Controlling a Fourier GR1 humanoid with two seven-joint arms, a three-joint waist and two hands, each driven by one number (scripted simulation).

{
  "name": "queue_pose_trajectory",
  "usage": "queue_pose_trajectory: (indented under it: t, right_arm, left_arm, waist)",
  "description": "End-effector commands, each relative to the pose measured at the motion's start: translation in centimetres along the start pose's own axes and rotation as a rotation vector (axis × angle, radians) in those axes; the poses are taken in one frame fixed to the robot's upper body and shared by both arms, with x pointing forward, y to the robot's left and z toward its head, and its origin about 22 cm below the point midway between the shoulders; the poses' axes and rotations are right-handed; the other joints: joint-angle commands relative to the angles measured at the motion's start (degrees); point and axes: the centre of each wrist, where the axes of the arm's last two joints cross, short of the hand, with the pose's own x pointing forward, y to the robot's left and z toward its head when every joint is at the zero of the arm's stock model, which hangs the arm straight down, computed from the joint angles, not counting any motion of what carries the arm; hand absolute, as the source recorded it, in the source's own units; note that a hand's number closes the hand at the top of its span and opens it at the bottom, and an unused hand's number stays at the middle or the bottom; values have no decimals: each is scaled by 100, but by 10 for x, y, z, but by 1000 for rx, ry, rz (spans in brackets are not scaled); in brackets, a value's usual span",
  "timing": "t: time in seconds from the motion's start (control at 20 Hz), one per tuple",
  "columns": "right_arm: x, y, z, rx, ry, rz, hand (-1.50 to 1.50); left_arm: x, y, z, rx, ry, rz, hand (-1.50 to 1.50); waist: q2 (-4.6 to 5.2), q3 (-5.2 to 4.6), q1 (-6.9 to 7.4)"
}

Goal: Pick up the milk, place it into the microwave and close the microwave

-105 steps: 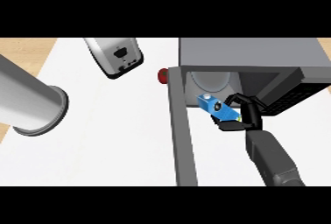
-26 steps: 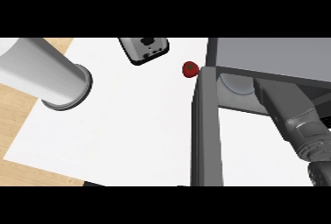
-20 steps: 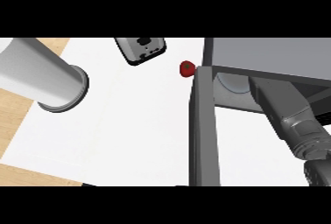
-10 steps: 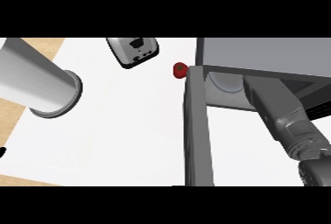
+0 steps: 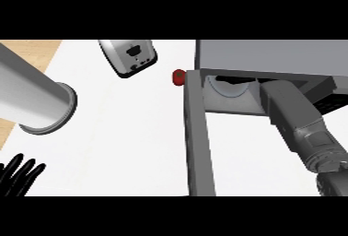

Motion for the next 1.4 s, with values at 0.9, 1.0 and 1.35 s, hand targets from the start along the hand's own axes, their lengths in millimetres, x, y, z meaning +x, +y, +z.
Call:
queue_pose_trajectory:
  t: [0.9, 1.0, 1.35]
  right_arm:
    - [-116, 27, 157, 146, 93, -344, -150]
    - [-127, 32, 186, 122, 113, -330, -150]
    - [-140, -23, 246, 94, 94, -308, -150]
  left_arm:
    - [-80, -35, -68, -197, 122, -46, 150]
    - [-86, -42, -67, -200, 142, -84, 150]
    - [-94, -44, -103, -231, 175, -171, 150]
  waist:
    - [-331, -69, -671]
    - [-357, -74, -727]
    - [-353, -81, -826]
